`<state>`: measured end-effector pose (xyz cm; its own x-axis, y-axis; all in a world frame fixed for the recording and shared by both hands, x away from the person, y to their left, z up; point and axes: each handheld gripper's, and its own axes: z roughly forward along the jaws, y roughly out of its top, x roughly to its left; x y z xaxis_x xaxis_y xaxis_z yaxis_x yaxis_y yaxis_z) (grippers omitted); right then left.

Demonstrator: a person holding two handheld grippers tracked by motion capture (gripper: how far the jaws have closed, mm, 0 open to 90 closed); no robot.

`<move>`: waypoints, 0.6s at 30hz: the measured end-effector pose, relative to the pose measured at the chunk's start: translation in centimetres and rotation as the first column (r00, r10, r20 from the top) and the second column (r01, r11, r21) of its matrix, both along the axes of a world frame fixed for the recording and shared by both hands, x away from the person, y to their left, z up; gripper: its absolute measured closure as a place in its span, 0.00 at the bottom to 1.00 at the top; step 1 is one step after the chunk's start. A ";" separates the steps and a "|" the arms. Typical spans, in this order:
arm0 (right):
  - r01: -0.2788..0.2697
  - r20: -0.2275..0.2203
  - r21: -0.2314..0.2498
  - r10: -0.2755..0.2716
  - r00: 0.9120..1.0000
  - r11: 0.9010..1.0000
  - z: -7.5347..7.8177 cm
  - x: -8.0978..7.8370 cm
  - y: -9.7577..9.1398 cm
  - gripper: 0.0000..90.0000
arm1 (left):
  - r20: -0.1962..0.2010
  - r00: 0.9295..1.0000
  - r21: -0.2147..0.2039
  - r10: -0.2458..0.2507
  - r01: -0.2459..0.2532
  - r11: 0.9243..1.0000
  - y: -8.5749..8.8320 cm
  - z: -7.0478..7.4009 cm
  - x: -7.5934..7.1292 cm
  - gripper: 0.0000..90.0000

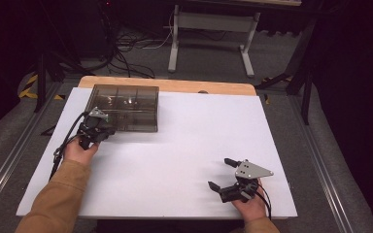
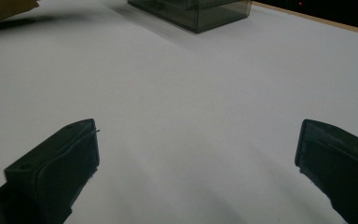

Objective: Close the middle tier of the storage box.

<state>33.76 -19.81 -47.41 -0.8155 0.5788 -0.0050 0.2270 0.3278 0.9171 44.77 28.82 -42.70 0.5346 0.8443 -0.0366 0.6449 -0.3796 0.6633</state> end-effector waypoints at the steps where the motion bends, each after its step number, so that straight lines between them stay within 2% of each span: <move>1: 0.000 0.000 0.000 0.000 1.000 1.000 0.0 0.0 0.0 0.00 | 0.006 1.000 -0.003 0.003 -0.003 1.000 0.0 0.0 0.1 1.00; 11: -0.001 0.000 0.000 0.001 1.000 1.000 0.0 0.0 0.0 0.00 | 0.007 0.999 -0.079 0.039 -0.038 0.996 0.4 -0.3 0.6 1.00; 12: -0.001 0.001 0.001 0.001 1.000 1.000 0.0 0.0 0.0 0.00 | 0.008 0.999 -0.083 0.041 -0.040 0.996 0.4 -0.3 0.6 1.00; 13: -0.001 0.000 0.001 0.001 1.000 1.000 0.0 0.0 0.0 0.00 | 0.020 0.999 -0.067 0.046 -0.044 0.997 0.4 -0.3 0.7 1.00; 18: -0.001 0.001 0.000 0.001 1.000 1.000 0.0 0.0 0.0 0.00 | 0.026 0.998 -0.082 0.056 -0.054 0.995 0.3 -0.5 0.8 1.00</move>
